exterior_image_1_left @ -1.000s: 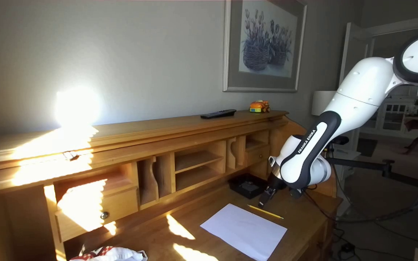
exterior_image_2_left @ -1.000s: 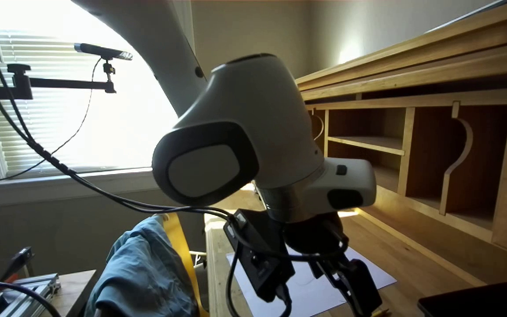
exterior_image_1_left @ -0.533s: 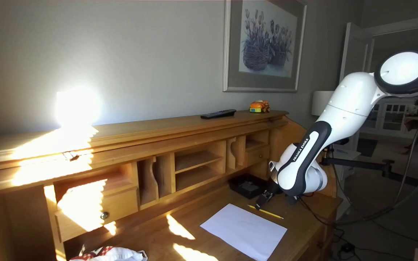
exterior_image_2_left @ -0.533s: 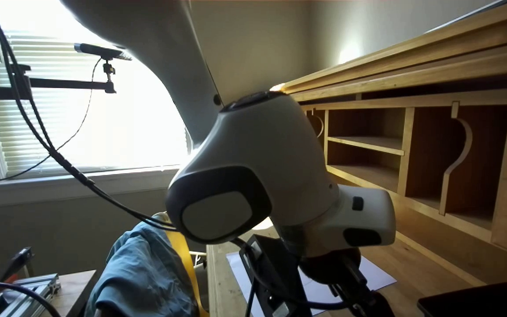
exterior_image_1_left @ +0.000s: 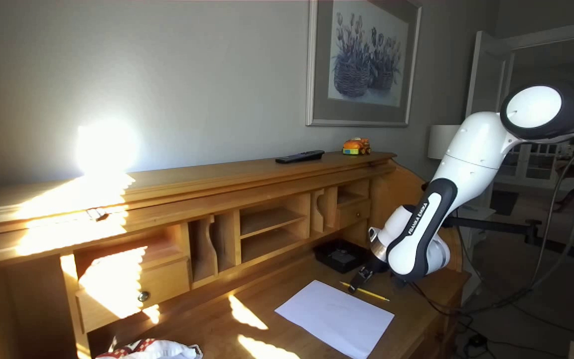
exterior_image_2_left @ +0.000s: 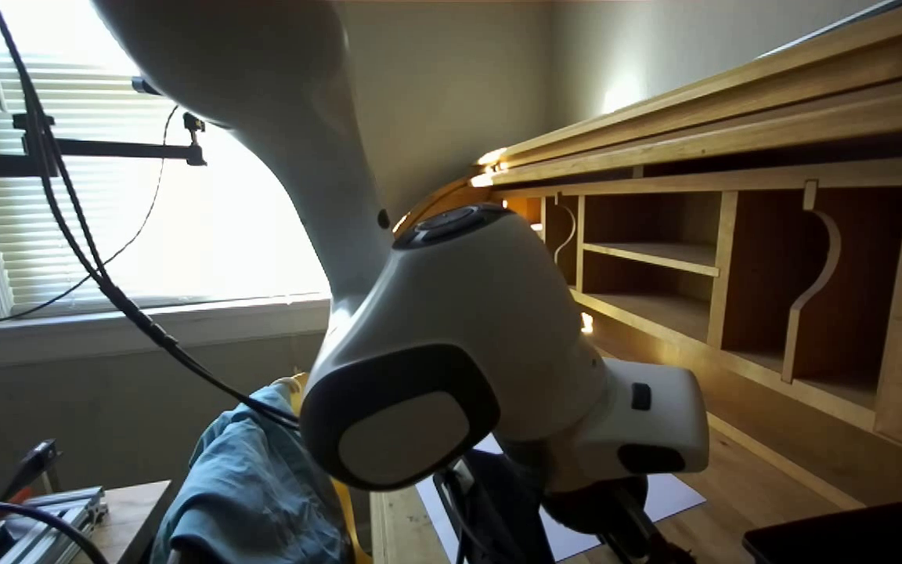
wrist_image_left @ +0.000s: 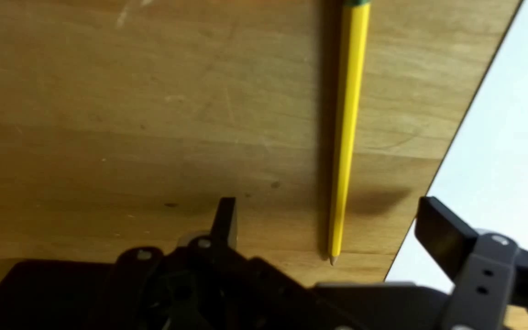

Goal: Use the pencil to draw on the piece of paper

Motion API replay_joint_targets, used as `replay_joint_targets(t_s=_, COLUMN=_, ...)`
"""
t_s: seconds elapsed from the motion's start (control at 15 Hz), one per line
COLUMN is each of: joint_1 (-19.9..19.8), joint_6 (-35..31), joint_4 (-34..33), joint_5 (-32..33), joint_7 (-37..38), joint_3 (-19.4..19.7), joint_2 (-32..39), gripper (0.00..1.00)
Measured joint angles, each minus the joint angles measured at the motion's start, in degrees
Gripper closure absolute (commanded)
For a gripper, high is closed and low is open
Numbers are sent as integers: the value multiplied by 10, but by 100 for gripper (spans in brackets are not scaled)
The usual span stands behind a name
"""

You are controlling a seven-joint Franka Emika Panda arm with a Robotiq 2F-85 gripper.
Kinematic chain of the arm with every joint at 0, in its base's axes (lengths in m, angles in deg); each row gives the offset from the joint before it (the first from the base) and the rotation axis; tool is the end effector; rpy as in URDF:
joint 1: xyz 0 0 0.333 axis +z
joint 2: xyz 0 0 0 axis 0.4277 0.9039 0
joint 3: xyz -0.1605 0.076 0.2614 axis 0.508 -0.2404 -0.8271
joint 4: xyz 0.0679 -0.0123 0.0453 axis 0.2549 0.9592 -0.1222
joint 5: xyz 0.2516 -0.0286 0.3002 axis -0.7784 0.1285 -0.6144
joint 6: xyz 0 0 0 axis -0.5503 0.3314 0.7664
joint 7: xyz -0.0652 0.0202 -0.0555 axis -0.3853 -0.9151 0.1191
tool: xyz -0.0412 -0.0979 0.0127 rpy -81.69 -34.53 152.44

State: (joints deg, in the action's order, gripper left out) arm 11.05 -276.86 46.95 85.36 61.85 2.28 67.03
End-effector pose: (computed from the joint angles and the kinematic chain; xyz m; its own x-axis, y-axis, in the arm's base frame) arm 0.5476 -0.0361 0.1557 0.8706 0.0876 0.4840 0.0955 -0.9954 0.0083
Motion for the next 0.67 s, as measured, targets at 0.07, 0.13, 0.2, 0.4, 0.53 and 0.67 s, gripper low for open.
replay_joint_targets(t_s=0.07, joint_1=0, joint_6=-3, joint_4=-1, joint_5=7, joint_7=4, joint_3=1, joint_2=2, gripper=0)
replay_joint_targets(t_s=0.13, joint_1=0, joint_6=-5, joint_4=-1, joint_5=14, joint_7=9, joint_3=1, joint_2=3, gripper=0)
replay_joint_targets(t_s=0.2, joint_1=0, joint_6=-6, joint_4=-3, joint_5=19, joint_7=12, joint_3=2, joint_2=5, gripper=3)
replay_joint_targets(t_s=0.4, joint_1=0, joint_6=-7, joint_4=-7, joint_5=32, joint_7=19, joint_3=1, joint_2=9, gripper=33)
replay_joint_targets(t_s=0.53, joint_1=0, joint_6=-7, joint_4=-8, joint_5=37, joint_7=21, joint_3=1, joint_2=9, gripper=48)
replay_joint_targets(t_s=0.67, joint_1=-1, joint_6=-10, joint_4=-9, joint_5=42, joint_7=22, joint_3=1, joint_2=9, gripper=59)
